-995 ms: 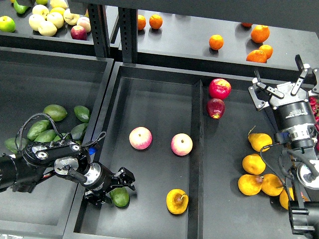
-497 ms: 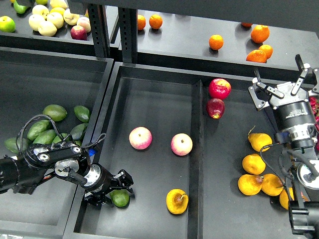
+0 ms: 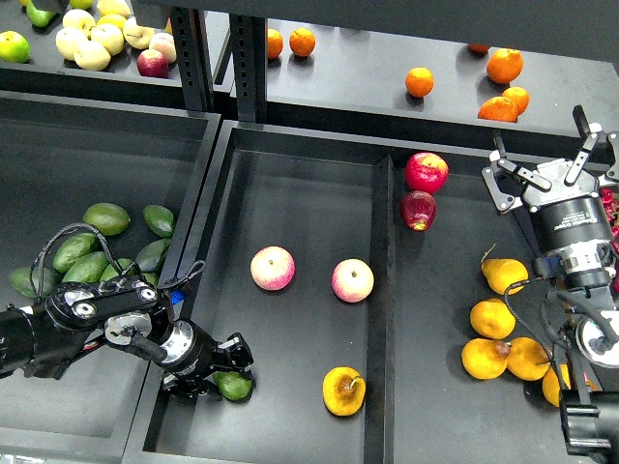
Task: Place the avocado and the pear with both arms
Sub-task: 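Carry the avocado with the left gripper into the avocado bin and release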
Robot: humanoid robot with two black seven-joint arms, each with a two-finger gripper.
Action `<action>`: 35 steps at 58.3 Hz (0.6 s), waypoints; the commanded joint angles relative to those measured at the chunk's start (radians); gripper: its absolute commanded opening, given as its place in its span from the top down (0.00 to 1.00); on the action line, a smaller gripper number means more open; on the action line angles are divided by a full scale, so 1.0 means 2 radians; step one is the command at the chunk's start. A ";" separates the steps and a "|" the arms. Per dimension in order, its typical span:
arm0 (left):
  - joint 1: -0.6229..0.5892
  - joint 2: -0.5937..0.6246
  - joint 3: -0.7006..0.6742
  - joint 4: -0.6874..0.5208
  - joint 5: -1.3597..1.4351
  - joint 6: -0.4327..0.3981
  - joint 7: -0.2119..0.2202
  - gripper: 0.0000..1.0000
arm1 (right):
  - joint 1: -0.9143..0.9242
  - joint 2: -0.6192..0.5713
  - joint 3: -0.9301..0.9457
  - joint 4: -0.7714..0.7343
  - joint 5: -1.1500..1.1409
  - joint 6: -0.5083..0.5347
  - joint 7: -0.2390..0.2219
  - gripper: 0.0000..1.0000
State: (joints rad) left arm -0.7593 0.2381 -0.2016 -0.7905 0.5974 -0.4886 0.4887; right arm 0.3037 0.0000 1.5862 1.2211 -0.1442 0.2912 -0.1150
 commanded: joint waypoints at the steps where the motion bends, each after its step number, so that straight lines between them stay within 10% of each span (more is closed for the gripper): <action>1: -0.015 0.007 -0.007 -0.006 -0.006 0.000 0.000 0.38 | 0.000 0.000 0.000 -0.001 0.000 0.000 0.000 0.00; 35: -0.078 0.124 -0.038 0.010 -0.023 0.000 0.000 0.37 | -0.002 0.000 0.000 -0.001 0.000 0.002 0.000 0.00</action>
State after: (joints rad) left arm -0.9249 0.4449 -0.2776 -0.7989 0.5528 -0.4887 0.4888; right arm 0.3010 0.0000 1.5862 1.2169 -0.1442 0.2930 -0.1150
